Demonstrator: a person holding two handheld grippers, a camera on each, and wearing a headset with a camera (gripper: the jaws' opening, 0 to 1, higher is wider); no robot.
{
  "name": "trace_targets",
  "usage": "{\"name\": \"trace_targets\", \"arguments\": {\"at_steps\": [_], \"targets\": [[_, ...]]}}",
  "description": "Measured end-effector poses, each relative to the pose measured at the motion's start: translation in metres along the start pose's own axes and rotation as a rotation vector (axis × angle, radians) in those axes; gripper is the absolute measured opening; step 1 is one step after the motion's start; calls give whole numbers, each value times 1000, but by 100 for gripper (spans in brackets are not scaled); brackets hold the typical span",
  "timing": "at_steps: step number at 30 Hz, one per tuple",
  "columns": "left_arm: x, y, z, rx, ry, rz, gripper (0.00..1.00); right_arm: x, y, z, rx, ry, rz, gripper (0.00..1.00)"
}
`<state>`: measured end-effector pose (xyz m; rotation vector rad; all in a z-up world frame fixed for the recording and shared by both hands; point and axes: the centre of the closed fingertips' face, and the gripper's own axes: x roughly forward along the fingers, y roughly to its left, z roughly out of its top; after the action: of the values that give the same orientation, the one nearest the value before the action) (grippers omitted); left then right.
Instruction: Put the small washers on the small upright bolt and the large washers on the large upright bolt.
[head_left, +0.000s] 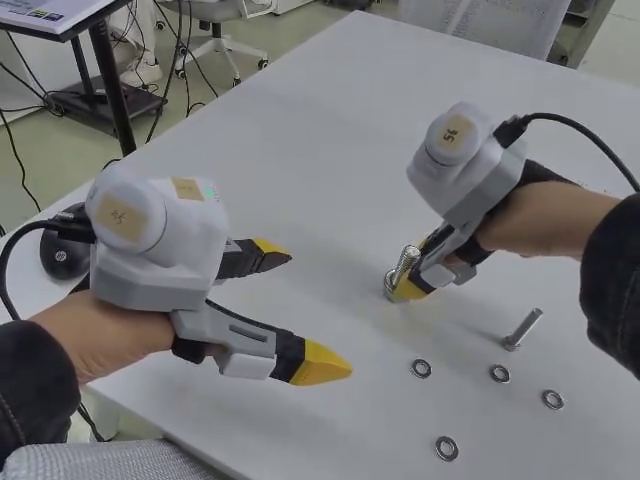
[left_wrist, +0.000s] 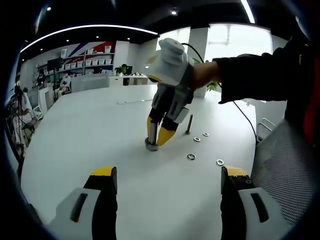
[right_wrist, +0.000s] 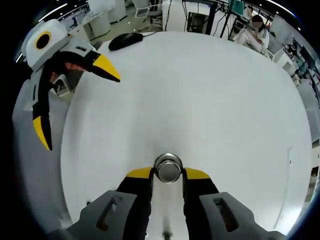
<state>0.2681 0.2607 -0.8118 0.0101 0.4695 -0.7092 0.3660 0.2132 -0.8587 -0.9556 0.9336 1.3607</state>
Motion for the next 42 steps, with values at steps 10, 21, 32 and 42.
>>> {"name": "trace_targets", "arguments": {"at_steps": [10, 21, 32, 42], "targets": [[2, 0, 0, 2, 5, -5, 85, -1, 2, -2, -5, -5, 2, 25], [4, -2, 2, 10, 14, -12, 85, -11, 5, -10, -6, -8, -12, 26], [5, -5, 4, 19, 16, -22, 85, -21, 14, -20, 0, -2, -23, 26], [5, -6, 7, 28, 10, -23, 85, -25, 26, -27, -1, -1, -26, 26]]}}
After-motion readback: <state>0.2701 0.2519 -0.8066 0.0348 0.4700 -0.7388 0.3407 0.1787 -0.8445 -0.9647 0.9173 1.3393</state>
